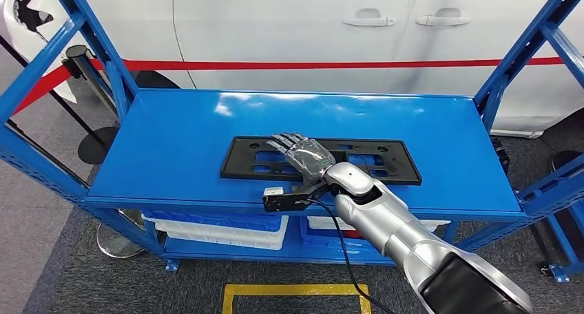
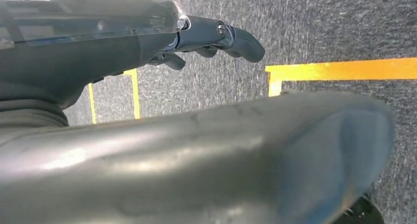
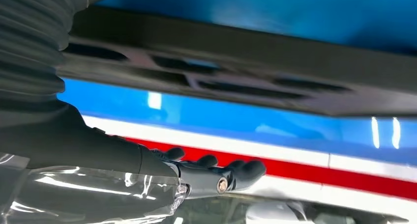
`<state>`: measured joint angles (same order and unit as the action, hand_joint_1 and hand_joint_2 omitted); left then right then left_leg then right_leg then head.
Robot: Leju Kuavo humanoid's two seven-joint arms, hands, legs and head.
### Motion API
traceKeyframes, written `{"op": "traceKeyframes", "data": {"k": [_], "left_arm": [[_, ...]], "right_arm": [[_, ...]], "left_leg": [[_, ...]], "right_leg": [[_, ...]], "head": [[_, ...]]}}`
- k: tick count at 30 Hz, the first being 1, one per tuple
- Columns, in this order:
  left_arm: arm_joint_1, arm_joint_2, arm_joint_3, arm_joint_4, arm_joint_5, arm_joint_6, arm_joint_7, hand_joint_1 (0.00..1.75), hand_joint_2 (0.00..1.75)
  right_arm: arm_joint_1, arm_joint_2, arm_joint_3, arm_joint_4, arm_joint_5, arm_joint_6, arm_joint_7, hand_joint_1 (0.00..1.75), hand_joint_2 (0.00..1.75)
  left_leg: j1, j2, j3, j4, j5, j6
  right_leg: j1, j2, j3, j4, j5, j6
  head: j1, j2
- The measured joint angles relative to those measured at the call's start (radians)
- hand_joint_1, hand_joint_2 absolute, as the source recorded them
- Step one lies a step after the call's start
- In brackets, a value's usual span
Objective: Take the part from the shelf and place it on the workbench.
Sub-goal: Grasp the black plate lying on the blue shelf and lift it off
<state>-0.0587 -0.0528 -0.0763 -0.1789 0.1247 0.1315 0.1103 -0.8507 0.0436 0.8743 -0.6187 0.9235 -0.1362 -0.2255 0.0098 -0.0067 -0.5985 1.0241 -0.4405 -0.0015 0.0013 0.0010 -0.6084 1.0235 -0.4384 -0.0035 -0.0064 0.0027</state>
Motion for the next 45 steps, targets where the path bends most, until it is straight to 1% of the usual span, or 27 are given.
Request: {"op": "traceKeyframes", "data": {"k": [2, 5, 6, 7, 8, 10, 12, 15, 17, 18, 20, 21, 22, 23, 26, 28, 30, 32, 33, 35, 36, 37, 38, 39, 41, 43, 45], "left_arm": [[0.001, 0.002, 0.000, 0.000, 0.001, 0.000, -0.002, 0.00, 0.00], [0.001, 0.004, 0.001, 0.000, 0.005, 0.003, -0.009, 0.00, 0.00], [0.002, 0.004, 0.001, 0.000, 0.007, 0.004, -0.011, 0.00, 0.00], [0.003, 0.005, 0.002, 0.000, 0.008, 0.004, -0.012, 0.00, 0.00], [0.004, 0.006, 0.002, 0.000, 0.010, 0.004, -0.013, 0.00, 0.00], [0.004, 0.009, 0.003, 0.000, 0.010, 0.004, -0.015, 0.00, 0.00], [0.003, 0.011, 0.003, 0.000, 0.011, 0.004, -0.017, 0.00, 0.00], [0.002, 0.012, 0.003, 0.000, 0.011, 0.004, -0.018, 0.00, 0.00], [0.002, 0.013, 0.004, 0.000, 0.011, 0.005, -0.019, 0.00, 0.00], [0.002, 0.013, 0.004, 0.000, 0.012, 0.006, -0.019, 0.00, 0.00], [0.002, 0.013, 0.005, 0.000, 0.012, 0.009, -0.021, 0.00, 0.00], [0.003, 0.013, 0.006, 0.000, 0.012, 0.010, -0.021, 0.00, 0.00], [0.003, 0.013, 0.008, 0.000, 0.012, 0.010, -0.021, 0.00, 0.00], [0.003, 0.013, 0.008, 0.000, 0.012, 0.010, -0.022, 0.00, 0.00], [0.003, 0.013, 0.010, 0.000, 0.012, 0.012, -0.025, 0.00, 0.00], [0.003, 0.014, 0.014, 0.000, 0.014, 0.014, -0.028, 0.00, 0.00], [0.003, 0.016, 0.019, 0.000, 0.015, 0.014, -0.031, 0.00, 0.00], [0.004, 0.019, 0.025, 0.000, 0.017, 0.014, -0.036, 0.00, 0.00], [0.003, 0.021, 0.027, 0.000, 0.018, 0.014, -0.039, 0.00, 0.00], [0.004, 0.024, 0.030, 0.000, 0.020, 0.014, -0.040, 0.00, 0.00], [0.005, 0.025, 0.032, 0.000, 0.021, 0.015, -0.041, 0.00, 0.00], [0.006, 0.026, 0.034, 0.000, 0.022, 0.015, -0.041, 0.00, 0.00], [0.006, 0.028, 0.036, 0.000, 0.024, 0.017, -0.041, 0.00, 0.00], [0.006, 0.030, 0.038, 0.000, 0.025, 0.018, -0.041, 0.00, 0.00], [0.006, 0.033, 0.043, 0.000, 0.028, 0.020, -0.043, 0.00, 0.00], [0.004, 0.034, 0.046, 0.000, 0.029, 0.021, -0.045, 0.00, 0.00], [0.004, 0.034, 0.049, 0.000, 0.029, 0.023, -0.046, 0.00, 0.00]], "right_arm": [[-0.009, 0.006, 0.003, 0.015, -0.001, 0.002, 0.001, 0.00, 1.75], [-0.020, 0.015, 0.011, 0.046, 0.004, -0.006, 0.013, 0.00, 1.75], [-0.021, 0.016, 0.015, 0.058, 0.009, -0.011, 0.018, 0.00, 1.75], [-0.022, 0.016, 0.018, 0.069, 0.012, -0.016, 0.022, 0.00, 1.75], [-0.024, 0.016, 0.021, 0.078, 0.015, -0.019, 0.023, 0.00, 1.75], [-0.030, 0.016, 0.025, 0.089, 0.017, -0.023, 0.024, 0.00, 1.75], [-0.038, 0.017, 0.028, 0.098, 0.018, -0.026, 0.025, 0.00, 1.75], [-0.044, 0.017, 0.031, 0.108, 0.018, -0.028, 0.025, 0.00, 1.75], [-0.049, 0.017, 0.034, 0.114, 0.021, -0.031, 0.030, 0.00, 1.75], [-0.052, 0.017, 0.035, 0.118, 0.027, -0.036, 0.038, 0.00, 1.75], [-0.056, 0.017, 0.041, 0.132, 0.050, -0.056, 0.064, 0.00, 1.75], [-0.056, 0.016, 0.045, 0.142, 0.067, -0.069, 0.079, 0.00, 1.75], [-0.056, 0.015, 0.048, 0.151, 0.083, -0.081, 0.095, 0.00, 1.75], [-0.058, 0.015, 0.053, 0.160, 0.101, -0.090, 0.111, 0.00, 1.75], [-0.072, 0.013, 0.065, 0.183, 0.159, -0.102, 0.163, 0.00, 1.75], [-0.082, 0.012, 0.073, 0.194, 0.195, -0.097, 0.196, 0.00, 1.75], [-0.091, 0.013, 0.082, 0.202, 0.221, -0.087, 0.219, 0.00, 1.75], [-0.101, 0.013, 0.089, 0.209, 0.239, -0.074, 0.235, 0.00, 1.75], [-0.104, 0.014, 0.093, 0.212, 0.249, -0.067, 0.243, 0.00, 1.75], [-0.105, 0.017, 0.103, 0.218, 0.268, -0.052, 0.259, 0.00, 1.75], [-0.105, 0.018, 0.108, 0.220, 0.277, -0.042, 0.267, 0.00, 1.75], [-0.106, 0.020, 0.113, 0.222, 0.287, -0.031, 0.274, 0.00, 1.75], [-0.108, 0.023, 0.117, 0.224, 0.296, -0.017, 0.282, 0.00, 1.75], [-0.112, 0.025, 0.121, 0.226, 0.304, -0.001, 0.290, 0.00, 1.75], [-0.121, 0.031, 0.128, 0.232, 0.314, 0.035, 0.306, 0.00, 1.75], [-0.128, 0.033, 0.134, 0.237, 0.319, 0.068, 0.317, 0.00, 1.75], [-0.133, 0.033, 0.136, 0.241, 0.323, 0.098, 0.324, 0.00, 1.75]], "left_leg": [[0.001, 0.000, -0.018, 0.042, -0.030, -0.008], [0.002, 0.001, -0.103, 0.229, -0.120, -0.017], [0.003, 0.001, -0.126, 0.276, -0.132, -0.019], [0.003, 0.001, -0.131, 0.286, -0.124, -0.020], [0.003, 0.001, -0.117, 0.255, -0.098, -0.020], [0.003, 0.002, -0.053, 0.122, -0.032, -0.016], [0.001, 0.001, -0.008, 0.027, -0.004, -0.008], [0.000, 0.000, -0.002, 0.007, -0.001, 0.005], [0.005, 0.001, 0.000, 0.000, 0.005, 0.017], [0.006, 0.002, 0.001, -0.003, 0.008, 0.021], [0.006, 0.002, -0.001, -0.003, 0.009, 0.025], [0.006, 0.002, -0.001, -0.003, 0.009, 0.025], [0.006, 0.002, -0.001, -0.003, 0.009, 0.025], [0.006, 0.001, -0.001, -0.003, 0.008, 0.024], [0.005, 0.000, 0.001, -0.001, 0.006, 0.018], [0.002, 0.000, -0.001, -0.001, 0.006, 0.009], [0.002, 0.000, 0.000, -0.004, 0.006, -0.004], [0.004, 0.001, -0.006, 0.016, -0.012, -0.014], [0.004, 0.001, -0.022, 0.055, -0.037, -0.018], [0.005, 0.001, -0.078, 0.183, -0.102, -0.022], [0.005, 0.001, -0.105, 0.244, -0.125, -0.025], [0.005, 0.001, -0.120, 0.277, -0.131, -0.026], [0.005, 0.001, -0.115, 0.269, -0.116, -0.026], [0.005, 0.001, -0.094, 0.227, -0.087, -0.025], [0.005, 0.002, -0.026, 0.091, -0.028, -0.020], [0.004, 0.002, 0.012, 0.013, -0.011, -0.014], [0.001, 0.001, 0.016, 0.005, -0.012, -0.006]], "right_leg": [[-0.005, -0.001, 0.003, -0.008, 0.005, -0.014], [-0.005, -0.003, 0.004, -0.009, 0.005, -0.024], [-0.004, -0.003, 0.004, -0.008, 0.005, -0.025], [-0.004, -0.003, 0.004, -0.006, 0.004, -0.025], [-0.005, -0.003, 0.005, -0.004, 0.003, -0.024], [-0.004, 0.000, 0.004, 0.003, -0.002, -0.020], [-0.001, 0.002, 0.001, 0.011, -0.006, -0.011], [0.000, 0.002, -0.001, 0.010, -0.005, 0.004], [-0.002, 0.002, -0.013, 0.037, -0.027, 0.013], [-0.004, 0.002, -0.033, 0.081, -0.053, 0.018], [-0.008, 0.002, -0.094, 0.212, -0.115, 0.026], [-0.010, 0.002, -0.121, 0.265, -0.131, 0.029], [-0.012, 0.002, -0.132, 0.285, -0.127, 0.030], [-0.014, 0.001, -0.124, 0.266, -0.106, 0.031], [-0.014, 0.000, -0.034, 0.073, -0.014, 0.024], [-0.009, 0.000, -0.005, 0.008, 0.001, 0.017], [-0.007, 0.002, -0.004, 0.003, 0.003, 0.008], [-0.011, 0.001, 0.001, -0.006, 0.008, -0.007], [-0.013, 0.000, 0.003, -0.010, 0.010, -0.013], [-0.012, -0.002, 0.004, -0.011, 0.010, -0.020], [-0.011, -0.002, 0.004, -0.010, 0.010, -0.021], [-0.010, -0.002, 0.004, -0.009, 0.010, -0.021], [-0.009, -0.001, 0.004, -0.008, 0.009, -0.021], [-0.009, -0.001, 0.004, -0.006, 0.009, -0.020], [-0.008, 0.000, 0.004, 0.001, 0.005, -0.015], [-0.003, 0.001, 0.002, 0.007, 0.002, -0.008], [-0.001, 0.002, 0.001, 0.007, 0.003, -0.001]], "head": [[-0.002, 0.000], [-0.004, 0.000], [-0.003, 0.000], [-0.003, 0.000], [-0.003, 0.000], [-0.003, 0.000], [-0.003, 0.000], [-0.003, 0.000], [-0.002, 0.000], [-0.002, 0.000], [0.000, 0.000], [0.000, 0.000], [0.000, 0.000], [0.000, 0.000], [0.000, 0.000], [-0.001, 0.000], [-0.001, 0.000], [-0.002, 0.000], [-0.002, 0.000], [-0.002, 0.000], [-0.002, 0.000], [-0.002, 0.000], [-0.002, 0.000], [-0.002, 0.000], [-0.002, 0.000], [-0.002, 0.000], [0.000, 0.000]]}}
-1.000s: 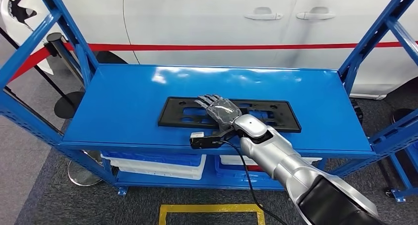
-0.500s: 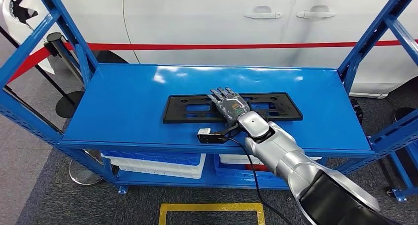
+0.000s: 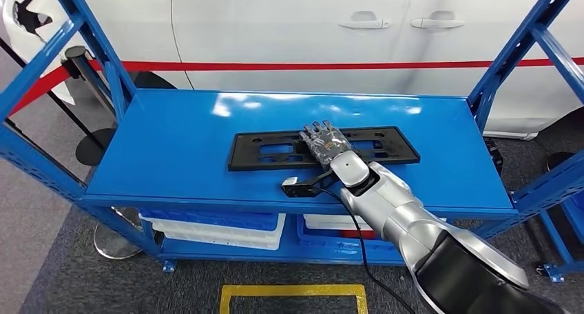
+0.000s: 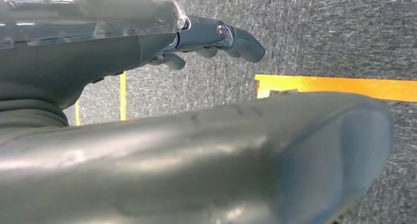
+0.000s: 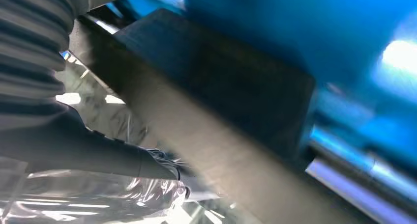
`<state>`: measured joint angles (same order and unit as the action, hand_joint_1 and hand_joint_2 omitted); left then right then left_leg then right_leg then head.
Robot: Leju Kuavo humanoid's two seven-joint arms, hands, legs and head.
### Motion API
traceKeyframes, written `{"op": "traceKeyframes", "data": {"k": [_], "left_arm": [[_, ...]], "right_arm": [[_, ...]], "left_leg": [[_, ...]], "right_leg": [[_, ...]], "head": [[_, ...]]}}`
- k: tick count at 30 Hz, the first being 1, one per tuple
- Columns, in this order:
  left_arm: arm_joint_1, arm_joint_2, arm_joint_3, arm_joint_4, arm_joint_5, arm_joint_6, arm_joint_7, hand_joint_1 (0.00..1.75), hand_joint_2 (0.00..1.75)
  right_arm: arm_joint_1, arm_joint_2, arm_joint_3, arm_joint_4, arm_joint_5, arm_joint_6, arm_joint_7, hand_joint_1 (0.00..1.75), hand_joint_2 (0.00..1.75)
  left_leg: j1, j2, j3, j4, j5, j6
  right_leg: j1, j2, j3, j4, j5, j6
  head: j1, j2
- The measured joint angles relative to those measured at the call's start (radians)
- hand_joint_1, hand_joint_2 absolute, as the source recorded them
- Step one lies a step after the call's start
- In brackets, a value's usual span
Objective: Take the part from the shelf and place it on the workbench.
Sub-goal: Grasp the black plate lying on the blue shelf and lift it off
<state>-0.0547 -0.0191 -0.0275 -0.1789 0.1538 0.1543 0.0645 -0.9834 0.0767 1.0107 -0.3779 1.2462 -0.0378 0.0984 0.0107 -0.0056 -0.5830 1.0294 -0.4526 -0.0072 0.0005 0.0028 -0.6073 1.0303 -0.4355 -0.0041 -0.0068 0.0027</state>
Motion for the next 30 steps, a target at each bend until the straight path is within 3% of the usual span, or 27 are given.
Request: {"op": "traceKeyframes", "data": {"k": [2, 4, 7, 8, 9, 10, 12, 13, 15, 18, 20, 22, 23, 24, 25, 28, 30], "left_arm": [[0.001, 0.000, 0.002, 0.000, 0.000, 0.003, -0.001, 0.00, 0.00], [0.002, 0.001, 0.003, 0.000, 0.000, 0.007, -0.002, 0.00, 0.00], [0.003, 0.002, 0.003, 0.000, -0.001, 0.009, -0.004, 0.00, 0.00], [0.003, 0.003, 0.003, 0.000, -0.001, 0.009, -0.005, 0.00, 0.00], [0.004, 0.003, 0.003, 0.000, -0.001, 0.009, -0.006, 0.00, 0.00], [0.004, 0.002, 0.003, 0.000, -0.002, 0.009, -0.006, 0.00, 0.00], [0.004, 0.002, 0.003, 0.000, -0.003, 0.009, -0.007, 0.00, 0.00], [0.003, 0.002, 0.003, 0.000, -0.004, 0.009, -0.008, 0.00, 0.00], [0.003, 0.003, 0.003, 0.000, -0.007, 0.008, -0.010, 0.00, 0.00], [0.002, 0.004, 0.003, 0.000, -0.011, 0.006, -0.010, 0.00, 0.00], [0.002, 0.004, 0.003, 0.000, -0.013, 0.006, -0.009, 0.00, 0.00], [0.003, 0.005, 0.003, 0.000, -0.013, 0.005, -0.008, 0.00, 0.00], [0.004, 0.005, 0.003, 0.000, -0.013, 0.004, -0.007, 0.00, 0.00], [0.005, 0.006, 0.003, 0.000, -0.013, 0.002, -0.006, 0.00, 0.00], [0.006, 0.006, 0.003, 0.000, -0.013, 0.000, -0.005, 0.00, 0.00], [0.005, 0.009, 0.003, 0.000, -0.013, -0.005, -0.003, 0.00, 0.00], [0.004, 0.009, 0.003, 0.000, -0.013, -0.007, -0.003, 0.00, 0.00]], "right_arm": [[-0.003, 0.000, 0.001, 0.004, 0.002, 0.018, 0.004, 0.00, 1.75], [-0.004, -0.002, 0.001, 0.008, 0.002, 0.020, 0.004, 0.00, 1.75], [-0.002, -0.006, 0.001, 0.016, 0.001, 0.020, 0.001, 0.00, 1.75], [-0.001, -0.007, 0.001, 0.018, 0.000, 0.020, 0.000, 0.00, 1.75], [-0.001, -0.008, 0.001, 0.019, 0.000, 0.020, -0.001, 0.33, 1.75], [-0.001, -0.009, 0.001, 0.020, -0.001, 0.019, -0.001, 0.76, 1.75], [-0.004, -0.010, 0.001, 0.021, -0.002, 0.020, -0.003, 1.64, 1.75], [-0.005, -0.010, 0.001, 0.021, -0.003, 0.020, -0.004, 1.75, 1.75], [-0.005, -0.011, 0.001, 0.022, -0.004, 0.020, -0.008, 1.75, 1.75], [-0.004, -0.012, 0.001, 0.023, -0.005, 0.018, -0.016, 1.75, 1.75], [-0.005, -0.012, 0.001, 0.024, -0.006, 0.017, -0.020, 1.75, 1.75], [-0.003, -0.012, 0.001, 0.024, -0.005, 0.018, -0.022, 1.75, 1.75], [-0.003, -0.012, 0.001, 0.024, -0.005, 0.018, -0.023, 1.75, 1.75], [-0.002, -0.012, 0.001, 0.024, -0.005, 0.018, -0.024, 1.75, 1.75], [-0.003, -0.012, 0.001, 0.024, -0.005, 0.018, -0.025, 1.75, 1.75], [-0.005, -0.010, 0.001, 0.025, -0.005, 0.019, -0.029, 1.75, 1.75], [-0.007, -0.010, 0.001, 0.026, -0.004, 0.020, -0.029, 1.75, 1.75]], "left_leg": [[0.002, 0.000, 0.000, -0.004, 0.007, 0.013], [0.005, 0.002, 0.000, -0.011, 0.014, 0.025], [0.005, 0.003, -0.005, -0.013, 0.018, 0.031], [0.005, 0.003, -0.005, -0.013, 0.018, 0.031], [0.005, 0.003, -0.005, -0.013, 0.018, 0.031], [0.005, 0.003, -0.004, -0.013, 0.018, 0.031], [0.003, 0.002, 0.000, -0.012, 0.017, 0.028], [0.002, 0.002, 0.000, -0.012, 0.017, 0.025], [0.000, 0.002, -0.001, -0.012, 0.016, 0.016], [0.000, 0.002, -0.005, -0.005, 0.009, 0.000], [0.001, 0.002, -0.036, 0.068, -0.037, -0.009], [0.003, 0.002, -0.096, 0.199, -0.101, -0.016], [0.004, 0.002, -0.119, 0.249, -0.116, -0.019], [0.004, 0.002, -0.125, 0.264, -0.111, -0.022], [0.006, 0.002, -0.113, 0.239, -0.088, -0.023], [0.010, 0.003, -0.019, 0.048, -0.005, -0.020], [0.008, 0.001, 0.005, -0.004, 0.002, -0.009]], "right_leg": [[-0.002, 0.000, 0.000, 0.001, -0.001, 0.010], [-0.005, 0.000, -0.019, 0.044, -0.033, 0.022], [-0.008, -0.001, -0.104, 0.227, -0.124, 0.035], [-0.008, -0.001, -0.123, 0.268, -0.134, 0.036], [-0.008, -0.001, -0.124, 0.272, -0.124, 0.036], [-0.008, -0.001, -0.104, 0.234, -0.097, 0.033], [-0.004, -0.001, -0.031, 0.093, -0.033, 0.021], [-0.001, -0.001, -0.002, 0.035, -0.014, 0.015], [0.005, -0.002, 0.017, -0.011, -0.008, 0.006], [-0.001, -0.003, 0.020, -0.022, 0.001, -0.008], [-0.006, -0.006, 0.023, -0.031, 0.006, -0.018], [-0.006, -0.008, 0.022, -0.031, 0.006, -0.022], [-0.006, -0.008, 0.022, -0.030, 0.006, -0.023], [-0.006, -0.008, 0.022, -0.029, 0.005, -0.022], [-0.007, -0.007, 0.023, -0.028, 0.005, -0.021], [-0.006, -0.002, 0.022, -0.016, -0.003, -0.011], [-0.003, 0.002, 0.018, -0.010, -0.005, 0.000]], "head": [[0.000, 0.000], [0.002, 0.000], [0.004, 0.000], [0.004, 0.000], [0.004, 0.000], [0.004, 0.000], [0.004, 0.000], [0.004, 0.000], [0.003, 0.000], [0.003, 0.000], [0.000, 0.000], [-0.002, 0.000], [-0.002, 0.000], [-0.002, 0.000], [-0.002, 0.000], [-0.002, 0.000], [-0.001, 0.000]]}}
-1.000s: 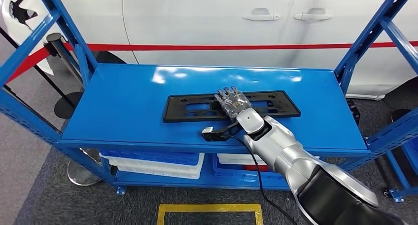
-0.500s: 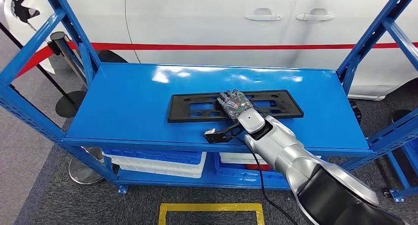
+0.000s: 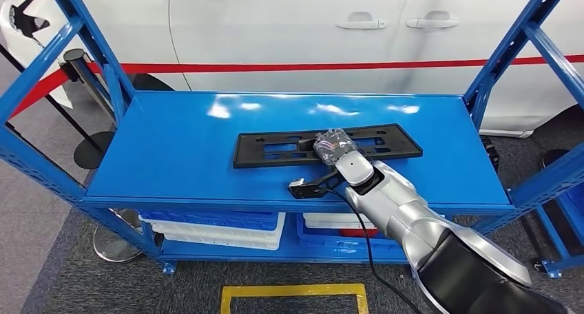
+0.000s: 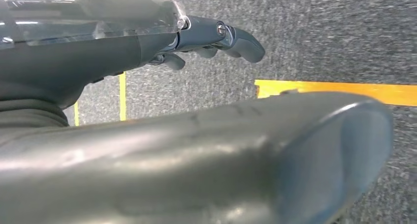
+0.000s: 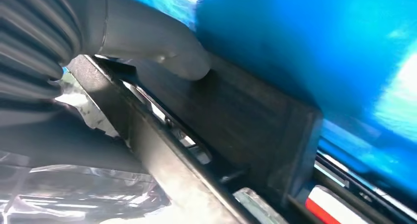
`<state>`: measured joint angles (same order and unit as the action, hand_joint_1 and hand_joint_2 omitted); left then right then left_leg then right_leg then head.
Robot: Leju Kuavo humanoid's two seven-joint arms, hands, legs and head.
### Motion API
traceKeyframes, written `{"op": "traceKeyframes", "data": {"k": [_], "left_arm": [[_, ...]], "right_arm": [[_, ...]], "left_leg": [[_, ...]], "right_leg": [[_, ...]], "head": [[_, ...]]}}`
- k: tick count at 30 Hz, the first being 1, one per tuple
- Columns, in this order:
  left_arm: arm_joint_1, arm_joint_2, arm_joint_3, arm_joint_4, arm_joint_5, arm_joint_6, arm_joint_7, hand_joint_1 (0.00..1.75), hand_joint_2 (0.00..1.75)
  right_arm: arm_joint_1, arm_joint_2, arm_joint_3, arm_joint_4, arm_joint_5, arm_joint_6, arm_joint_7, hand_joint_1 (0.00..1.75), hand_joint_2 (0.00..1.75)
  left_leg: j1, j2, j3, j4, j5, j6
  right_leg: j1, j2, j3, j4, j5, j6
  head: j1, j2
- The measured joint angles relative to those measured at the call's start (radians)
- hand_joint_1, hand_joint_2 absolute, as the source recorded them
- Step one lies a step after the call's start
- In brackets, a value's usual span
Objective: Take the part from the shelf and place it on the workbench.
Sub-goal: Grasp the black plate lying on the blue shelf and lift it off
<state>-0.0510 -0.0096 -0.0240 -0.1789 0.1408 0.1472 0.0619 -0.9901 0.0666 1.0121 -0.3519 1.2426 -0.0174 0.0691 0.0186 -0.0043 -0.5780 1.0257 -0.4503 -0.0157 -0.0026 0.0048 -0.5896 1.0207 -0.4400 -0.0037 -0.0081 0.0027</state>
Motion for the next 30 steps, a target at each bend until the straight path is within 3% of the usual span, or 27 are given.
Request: {"op": "traceKeyframes", "data": {"k": [2, 4, 7, 8, 9, 10, 13, 14, 16, 18, 20, 23, 24, 25, 26, 28, 30], "left_arm": [[-0.001, 0.000, 0.000, 0.000, 0.000, 0.000, 0.001, 0.00, 0.00], [-0.001, 0.000, 0.000, 0.000, 0.001, 0.000, 0.002, 0.00, 0.00], [-0.001, 0.000, 0.000, 0.000, 0.002, 0.001, 0.003, 0.00, 0.00], [0.000, 0.000, 0.000, 0.000, 0.002, 0.000, 0.003, 0.00, 0.00], [0.001, 0.000, 0.000, 0.000, 0.002, -0.001, 0.003, 0.00, 0.00], [0.001, 0.000, 0.000, 0.000, 0.003, -0.002, 0.001, 0.00, 0.00], [0.000, -0.002, 0.001, 0.000, 0.000, -0.004, -0.016, 0.00, 0.00], [0.000, -0.002, 0.001, 0.000, -0.002, -0.002, -0.023, 0.00, 0.00], [-0.001, -0.003, 0.001, 0.000, -0.005, 0.000, -0.031, 0.00, 0.00], [0.000, -0.004, 0.001, 0.000, -0.006, 0.004, -0.038, 0.00, 0.87], [0.001, -0.005, 0.000, 0.000, -0.009, 0.013, -0.046, 0.00, 1.75], [0.001, -0.008, 0.000, 0.000, -0.015, 0.023, -0.056, 0.00, 1.75], [0.001, -0.009, 0.000, 0.000, -0.015, 0.023, -0.060, 0.00, 1.75], [0.001, -0.009, 0.000, 0.000, -0.015, 0.023, -0.064, 0.00, 1.75], [0.001, -0.010, 0.000, 0.000, -0.015, 0.023, -0.069, 0.00, 1.75], [0.003, -0.012, 0.001, 0.000, -0.015, 0.023, -0.075, 0.00, 1.75], [0.004, -0.016, 0.001, 0.000, -0.015, 0.024, -0.079, 0.00, 1.75]], "right_arm": [[-0.001, 0.000, 0.000, 0.001, 0.000, 0.000, 0.000, 1.75, 1.75], [-0.001, -0.001, 0.000, 0.002, 0.000, 0.000, -0.001, 1.75, 1.75], [0.001, -0.001, 0.000, 0.004, 0.000, -0.001, 0.000, 1.75, 1.75], [0.002, -0.001, 0.000, 0.004, 0.000, -0.003, 0.001, 1.75, 1.75], [0.002, -0.001, 0.000, 0.005, 0.000, -0.005, 0.004, 1.75, 1.75], [0.002, -0.001, 0.000, 0.005, 0.000, -0.008, 0.008, 1.75, 1.75], [-0.006, -0.002, -0.004, 0.005, -0.002, -0.021, 0.022, 1.75, 1.75], [-0.010, -0.002, -0.006, 0.005, -0.003, -0.024, 0.026, 1.75, 1.75], [-0.016, -0.003, -0.010, 0.005, -0.004, -0.027, 0.032, 1.75, 1.75], [-0.025, -0.004, -0.014, 0.005, -0.005, -0.034, 0.042, 1.75, 1.75], [-0.045, -0.006, -0.023, 0.004, -0.005, -0.041, 0.056, 1.75, 1.75], [-0.104, -0.009, -0.044, -0.002, -0.005, -0.042, 0.073, 1.75, 1.75], [-0.130, -0.011, -0.052, -0.006, -0.004, -0.043, 0.076, 1.75, 1.75], [-0.157, -0.013, -0.062, -0.011, -0.003, -0.044, 0.080, 1.75, 1.75], [-0.187, -0.016, -0.073, -0.017, -0.002, -0.047, 0.083, 1.75, 1.75], [-0.244, -0.021, -0.097, -0.032, 0.003, -0.057, 0.088, 1.75, 1.75], [-0.292, -0.027, -0.118, -0.046, 0.008, -0.066, 0.089, 1.75, 1.75]], "left_leg": [[-0.002, 0.000, -0.001, -0.003, 0.005, 0.015], [-0.001, 0.002, 0.000, -0.011, 0.013, 0.030], [0.000, 0.004, -0.005, -0.015, 0.018, 0.039], [0.000, 0.004, -0.006, -0.014, 0.019, 0.040], [0.000, 0.004, -0.007, -0.014, 0.019, 0.040], [0.000, 0.003, -0.006, -0.013, 0.018, 0.039], [-0.002, 0.001, -0.003, -0.010, 0.015, 0.032], [-0.003, 0.000, -0.005, -0.009, 0.015, 0.028], [-0.006, -0.001, -0.008, -0.011, 0.017, 0.016], [-0.005, -0.002, -0.011, -0.010, 0.015, 0.005], [-0.004, -0.001, -0.036, 0.041, -0.021, -0.003], [-0.002, -0.001, -0.125, 0.235, -0.111, -0.010], [-0.002, -0.001, -0.145, 0.274, -0.118, -0.011], [-0.002, 0.000, -0.148, 0.276, -0.104, -0.011], [-0.002, 0.000, -0.132, 0.239, -0.071, -0.009], [-0.003, 0.001, -0.077, 0.111, 0.000, -0.003], [-0.006, 0.001, -0.043, 0.029, 0.021, 0.006]], "right_leg": [[-0.001, 0.003, -0.002, -0.001, 0.002, 0.012], [-0.004, 0.002, -0.013, 0.025, -0.018, 0.023], [-0.009, 0.000, -0.092, 0.193, -0.109, 0.035], [-0.010, 0.000, -0.120, 0.250, -0.128, 0.038], [-0.011, 0.000, -0.134, 0.278, -0.129, 0.039], [-0.011, 0.000, -0.127, 0.266, -0.111, 0.038], [-0.009, 0.000, -0.035, 0.073, -0.015, 0.028], [-0.007, 0.000, -0.014, 0.027, -0.001, 0.023], [-0.001, -0.001, -0.007, 0.000, 0.001, 0.015], [-0.005, -0.002, -0.008, -0.005, 0.007, 0.002], [-0.010, -0.005, -0.008, -0.013, 0.013, -0.011], [-0.007, -0.004, -0.013, -0.012, 0.014, -0.020], [-0.006, -0.004, -0.014, -0.010, 0.013, -0.021], [-0.005, -0.003, -0.014, -0.007, 0.011, -0.021], [-0.005, -0.002, -0.014, -0.003, 0.008, -0.020], [-0.002, -0.002, -0.015, 0.007, -0.001, -0.014], [0.001, -0.002, -0.022, 0.017, -0.006, -0.007]], "head": [[0.000, 0.000], [0.001, 0.000], [0.003, 0.000], [0.003, 0.000], [0.003, 0.000], [0.003, 0.000], [0.003, 0.000], [0.002, 0.000], [0.002, 0.000], [0.002, 0.000], [0.000, 0.000], [-0.001, 0.000], [-0.001, 0.000], [-0.001, 0.000], [-0.001, 0.000], [-0.001, 0.000], [0.000, 0.000]]}}
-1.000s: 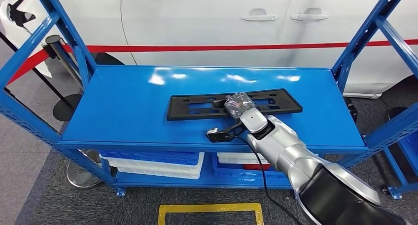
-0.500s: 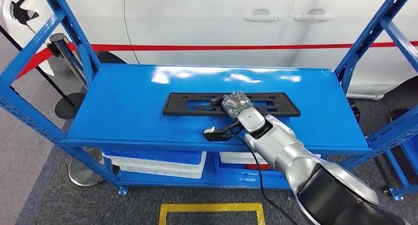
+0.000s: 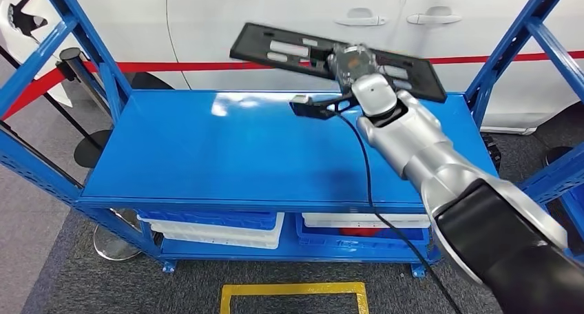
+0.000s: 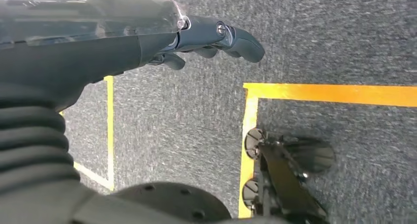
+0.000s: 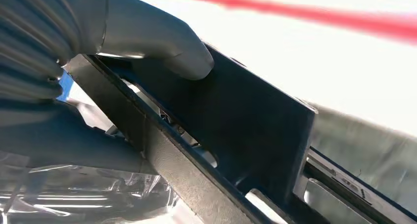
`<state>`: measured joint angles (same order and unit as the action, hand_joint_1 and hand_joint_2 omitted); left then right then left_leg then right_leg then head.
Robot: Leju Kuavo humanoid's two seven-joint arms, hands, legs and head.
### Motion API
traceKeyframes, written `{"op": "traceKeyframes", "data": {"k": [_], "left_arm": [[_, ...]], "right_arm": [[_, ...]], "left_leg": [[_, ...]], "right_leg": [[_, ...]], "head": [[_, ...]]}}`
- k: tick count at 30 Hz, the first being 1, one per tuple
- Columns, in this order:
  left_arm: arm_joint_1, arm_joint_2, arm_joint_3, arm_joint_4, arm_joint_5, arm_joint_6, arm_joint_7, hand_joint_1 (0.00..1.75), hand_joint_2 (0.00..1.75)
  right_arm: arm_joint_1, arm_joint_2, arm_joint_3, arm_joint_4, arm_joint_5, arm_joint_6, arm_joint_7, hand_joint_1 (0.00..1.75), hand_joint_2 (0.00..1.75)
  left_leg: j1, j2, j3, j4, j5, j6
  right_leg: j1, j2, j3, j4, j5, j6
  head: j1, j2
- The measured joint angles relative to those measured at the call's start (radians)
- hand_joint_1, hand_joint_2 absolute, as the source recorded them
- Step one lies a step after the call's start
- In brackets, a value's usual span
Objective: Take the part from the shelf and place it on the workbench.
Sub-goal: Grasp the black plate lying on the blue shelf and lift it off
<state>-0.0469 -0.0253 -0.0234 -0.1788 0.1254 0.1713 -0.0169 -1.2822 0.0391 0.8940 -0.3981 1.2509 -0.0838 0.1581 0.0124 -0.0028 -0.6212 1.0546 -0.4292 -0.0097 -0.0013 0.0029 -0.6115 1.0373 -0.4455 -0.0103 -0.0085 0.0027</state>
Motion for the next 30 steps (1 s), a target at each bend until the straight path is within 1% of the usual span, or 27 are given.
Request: {"op": "traceKeyframes", "data": {"k": [1, 3, 4, 5, 6, 7, 8, 9, 10, 11, 12, 13, 14, 15, 17, 18, 19, 20, 21, 23, 24, 25, 26, 27, 28, 29, 30], "left_arm": [[0.000, -0.002, 0.000, 0.000, 0.000, 0.001, -0.001, 0.00, 1.75], [0.000, -0.008, 0.000, 0.000, 0.000, 0.004, -0.002, 0.00, 1.75], [0.000, -0.010, 0.000, 0.000, 0.000, 0.007, -0.002, 0.00, 1.75], [0.000, -0.012, 0.000, 0.000, 0.000, 0.009, -0.001, 0.00, 1.75], [0.000, -0.014, 0.000, 0.000, 0.000, 0.011, 0.000, 0.00, 1.75], [0.000, -0.015, 0.000, 0.000, 0.000, 0.012, 0.001, 0.00, 1.75], [-0.001, -0.016, 0.001, 0.000, 0.000, 0.013, 0.002, 0.00, 1.75], [-0.001, -0.018, 0.001, 0.000, 0.000, 0.013, 0.002, 0.00, 1.75], [-0.001, -0.020, 0.001, 0.000, 0.000, 0.013, 0.004, 0.00, 1.75], [-0.001, -0.021, 0.001, 0.000, 0.000, 0.013, 0.005, 0.00, 1.75], [-0.001, -0.023, 0.002, 0.000, 0.000, 0.016, 0.008, 0.00, 1.75], [-0.001, -0.025, 0.002, 0.000, 0.000, 0.020, 0.012, 0.00, 1.75], [-0.001, -0.026, 0.003, 0.000, 0.001, 0.025, 0.015, 0.00, 1.75], [-0.002, -0.026, 0.004, 0.000, 0.001, 0.030, 0.020, 0.00, 1.75], [-0.004, -0.027, 0.006, 0.000, 0.000, 0.033, 0.029, 0.00, 1.75], [-0.004, -0.027, 0.006, 0.000, -0.001, 0.034, 0.034, 0.00, 1.75], [-0.004, -0.028, 0.006, 0.000, -0.001, 0.037, 0.039, 0.00, 1.75], [-0.003, -0.028, 0.006, 0.000, -0.001, 0.041, 0.042, 0.00, 1.75], [-0.003, -0.028, 0.006, 0.000, -0.002, 0.045, 0.044, 0.00, 1.75], [-0.003, -0.028, 0.006, 0.000, -0.001, 0.052, 0.046, 0.00, 1.75], [-0.003, -0.028, 0.007, 0.000, 0.000, 0.055, 0.047, 0.00, 1.75], [-0.004, -0.028, 0.007, 0.000, 0.000, 0.058, 0.048, 0.00, 1.75], [-0.004, -0.028, 0.008, 0.000, 0.000, 0.061, 0.049, 0.00, 1.75], [-0.003, -0.028, 0.009, 0.000, 0.000, 0.064, 0.050, 0.00, 1.75], [-0.003, -0.028, 0.011, 0.000, 0.000, 0.067, 0.052, 0.00, 1.75], [-0.002, -0.028, 0.012, 0.000, -0.001, 0.070, 0.055, 0.00, 1.75], [-0.003, -0.028, 0.013, 0.000, -0.001, 0.074, 0.060, 0.00, 1.75]], "right_arm": [[-0.017, -0.003, -0.008, -0.006, 0.002, -0.003, 0.000, 1.75, 1.75], [-0.041, -0.008, -0.020, -0.020, 0.008, -0.006, 0.000, 1.75, 1.75], [-0.050, -0.011, -0.025, -0.027, 0.012, -0.008, 0.000, 1.75, 1.75], [-0.059, -0.013, -0.030, -0.034, 0.015, -0.010, 0.000, 1.75, 1.75], [-0.068, -0.016, -0.033, -0.039, 0.018, -0.012, 0.001, 1.75, 1.75], [-0.076, -0.018, -0.035, -0.043, 0.020, -0.013, 0.001, 1.75, 1.75], [-0.081, -0.020, -0.036, -0.045, 0.021, -0.014, 0.002, 1.75, 1.75], [-0.083, -0.021, -0.037, -0.046, 0.022, -0.014, 0.002, 1.75, 1.75], [-0.083, -0.023, -0.037, -0.047, 0.024, -0.015, 0.002, 1.75, 1.75], [-0.084, -0.024, -0.038, -0.049, 0.027, -0.016, 0.003, 1.75, 1.75], [-0.086, -0.025, -0.039, -0.052, 0.029, -0.017, 0.004, 1.75, 1.75], [-0.089, -0.025, -0.042, -0.056, 0.032, -0.020, 0.005, 1.75, 1.75], [-0.092, -0.025, -0.046, -0.060, 0.034, -0.025, 0.006, 1.75, 1.75], [-0.095, -0.025, -0.050, -0.065, 0.033, -0.030, 0.005, 1.75, 1.75], [-0.095, -0.025, -0.063, -0.075, 0.019, -0.040, -0.002, 1.75, 1.75], [-0.093, -0.026, -0.073, -0.081, 0.002, -0.045, -0.010, 1.75, 1.75], [-0.090, -0.027, -0.086, -0.088, -0.022, -0.053, -0.024, 1.75, 1.75], [-0.086, -0.027, -0.104, -0.097, -0.052, -0.064, -0.043, 1.75, 1.75], [-0.079, -0.027, -0.126, -0.107, -0.083, -0.075, -0.065, 1.75, 1.75], [-0.060, -0.027, -0.173, -0.127, -0.145, -0.098, -0.110, 1.75, 1.75], [-0.045, -0.027, -0.196, -0.138, -0.181, -0.105, -0.136, 1.75, 1.75], [-0.026, -0.028, -0.220, -0.151, -0.224, -0.113, -0.168, 1.75, 1.75], [-0.003, -0.028, -0.248, -0.170, -0.282, -0.118, -0.208, 1.75, 1.75], [0.025, -0.028, -0.282, -0.193, -0.347, -0.121, -0.253, 1.75, 1.75], [0.056, -0.028, -0.319, -0.221, -0.423, -0.117, -0.304, 1.75, 1.75], [0.089, -0.027, -0.361, -0.253, -0.507, -0.099, -0.358, 1.75, 1.75], [0.125, -0.025, -0.404, -0.287, -0.605, -0.060, -0.417, 1.75, 1.75]], "left_leg": [[-0.002, -0.001, 0.003, -0.008, -0.006, 0.003], [0.001, -0.002, 0.004, -0.017, -0.004, 0.011], [0.003, -0.002, 0.006, -0.021, -0.002, 0.016], [0.006, -0.001, 0.008, -0.026, 0.000, 0.021], [0.007, -0.001, 0.010, -0.028, 0.001, 0.025], [0.007, -0.001, 0.011, -0.029, 0.000, 0.028], [0.007, -0.001, 0.011, -0.029, 0.000, 0.030], [0.007, -0.002, 0.013, -0.029, -0.001, 0.031], [0.008, -0.003, 0.014, -0.029, -0.002, 0.030], [0.008, -0.004, 0.017, -0.028, -0.004, 0.029], [0.009, -0.005, 0.019, -0.028, -0.006, 0.027], [0.008, -0.005, 0.020, -0.027, -0.009, 0.023], [0.006, -0.005, 0.020, -0.026, -0.011, 0.020], [0.005, -0.005, 0.020, -0.025, -0.012, 0.015], [0.002, -0.005, 0.019, -0.027, -0.012, 0.004], [0.003, -0.005, 0.018, -0.029, -0.014, -0.001], [0.004, -0.004, 0.016, -0.022, -0.022, -0.006], [0.005, -0.004, 0.007, 0.001, -0.038, -0.011], [0.007, -0.003, -0.013, 0.046, -0.064, -0.014], [0.007, -0.003, -0.074, 0.177, -0.122, -0.018], [0.007, -0.003, -0.101, 0.231, -0.137, -0.019], [0.007, -0.003, -0.114, 0.252, -0.133, -0.018], [0.007, -0.003, -0.107, 0.233, -0.111, -0.016], [0.006, -0.003, -0.083, 0.178, -0.074, -0.012], [0.005, -0.003, -0.051, 0.107, -0.039, -0.006], [0.003, -0.003, -0.021, 0.043, -0.014, 0.000], [0.001, -0.003, -0.001, 0.000, -0.003, 0.004]], "right_leg": [[0.001, -0.001, -0.004, 0.001, 0.000, 0.004], [0.001, -0.002, -0.006, 0.002, -0.001, 0.013], [0.000, -0.002, -0.010, 0.012, -0.011, 0.018], [-0.001, -0.002, -0.021, 0.040, -0.029, 0.022], [-0.003, -0.002, -0.044, 0.089, -0.056, 0.027], [-0.005, -0.002, -0.075, 0.153, -0.086, 0.031], [-0.007, -0.002, -0.108, 0.219, -0.109, 0.034], [-0.009, -0.002, -0.133, 0.264, -0.117, 0.037], [-0.012, -0.002, -0.143, 0.273, -0.106, 0.038], [-0.014, -0.002, -0.135, 0.246, -0.077, 0.039], [-0.016, -0.002, -0.109, 0.183, -0.037, 0.038], [-0.017, -0.002, -0.079, 0.114, -0.003, 0.036], [-0.015, -0.002, -0.054, 0.055, 0.019, 0.034], [-0.013, -0.001, -0.038, 0.016, 0.030, 0.032], [-0.007, 0.000, -0.033, -0.002, 0.026, 0.024], [-0.009, 0.000, -0.032, -0.003, 0.027, 0.018], [-0.011, -0.001, -0.029, -0.007, 0.028, 0.011], [-0.013, -0.001, -0.026, -0.011, 0.029, 0.003], [-0.015, -0.002, -0.023, -0.015, 0.030, -0.003], [-0.011, -0.001, -0.021, -0.015, 0.028, -0.010], [-0.009, -0.001, -0.020, -0.014, 0.027, -0.012], [-0.006, -0.001, -0.018, -0.014, 0.026, -0.013], [-0.004, 0.000, -0.016, -0.013, 0.024, -0.014], [-0.002, 0.000, -0.013, -0.012, 0.022, -0.013], [-0.001, 0.000, -0.010, -0.012, 0.020, -0.012], [0.002, 0.000, -0.009, -0.010, 0.018, -0.009], [0.003, -0.001, -0.010, -0.009, 0.016, -0.006]], "head": [[0.000, 0.000], [0.000, 0.000], [0.001, 0.000], [0.002, 0.000], [0.002, 0.000], [0.003, 0.000], [0.004, 0.000], [0.004, 0.000], [0.004, 0.000], [0.004, 0.000], [0.004, 0.000], [0.004, 0.000], [0.003, 0.000], [0.003, 0.000], [0.003, 0.000], [0.002, 0.000], [0.002, 0.000], [0.001, 0.000], [0.000, 0.000], [-0.002, 0.000], [-0.002, 0.000], [-0.002, 0.000], [-0.002, 0.000], [-0.002, 0.000], [-0.002, 0.000], [-0.002, 0.000], [-0.002, 0.000]]}}
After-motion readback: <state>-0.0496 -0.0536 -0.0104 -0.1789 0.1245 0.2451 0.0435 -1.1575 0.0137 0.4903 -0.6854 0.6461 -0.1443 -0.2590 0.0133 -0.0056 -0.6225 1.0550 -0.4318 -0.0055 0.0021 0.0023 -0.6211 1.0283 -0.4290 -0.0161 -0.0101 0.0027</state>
